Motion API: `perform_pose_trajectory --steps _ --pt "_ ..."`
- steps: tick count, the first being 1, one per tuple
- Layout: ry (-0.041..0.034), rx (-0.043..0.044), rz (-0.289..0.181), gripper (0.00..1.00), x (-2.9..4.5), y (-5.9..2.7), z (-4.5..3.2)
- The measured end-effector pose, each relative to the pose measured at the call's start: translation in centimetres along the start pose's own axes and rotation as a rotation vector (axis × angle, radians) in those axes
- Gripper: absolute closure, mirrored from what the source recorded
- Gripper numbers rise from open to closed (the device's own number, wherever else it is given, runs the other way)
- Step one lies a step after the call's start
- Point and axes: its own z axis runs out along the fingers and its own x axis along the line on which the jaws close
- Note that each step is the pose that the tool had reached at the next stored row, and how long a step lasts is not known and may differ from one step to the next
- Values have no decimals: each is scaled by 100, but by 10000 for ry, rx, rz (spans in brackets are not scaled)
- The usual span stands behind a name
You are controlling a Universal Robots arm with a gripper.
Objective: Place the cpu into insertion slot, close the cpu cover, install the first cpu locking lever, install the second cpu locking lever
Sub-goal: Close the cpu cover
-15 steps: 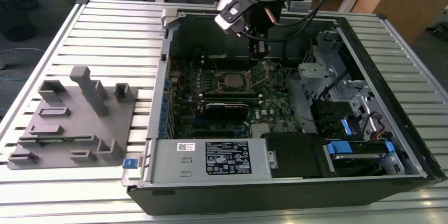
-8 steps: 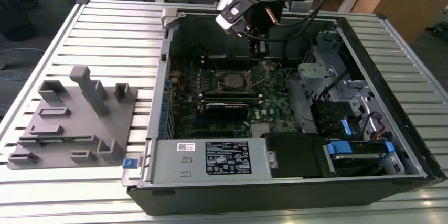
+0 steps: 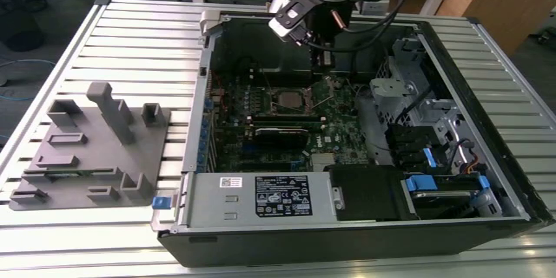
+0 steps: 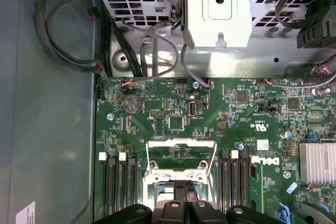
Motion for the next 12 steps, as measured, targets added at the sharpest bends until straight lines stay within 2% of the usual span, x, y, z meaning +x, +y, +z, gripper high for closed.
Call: perform_pose_trajectory --steps 12 --pt "-1 0 0 89 1 48 2"
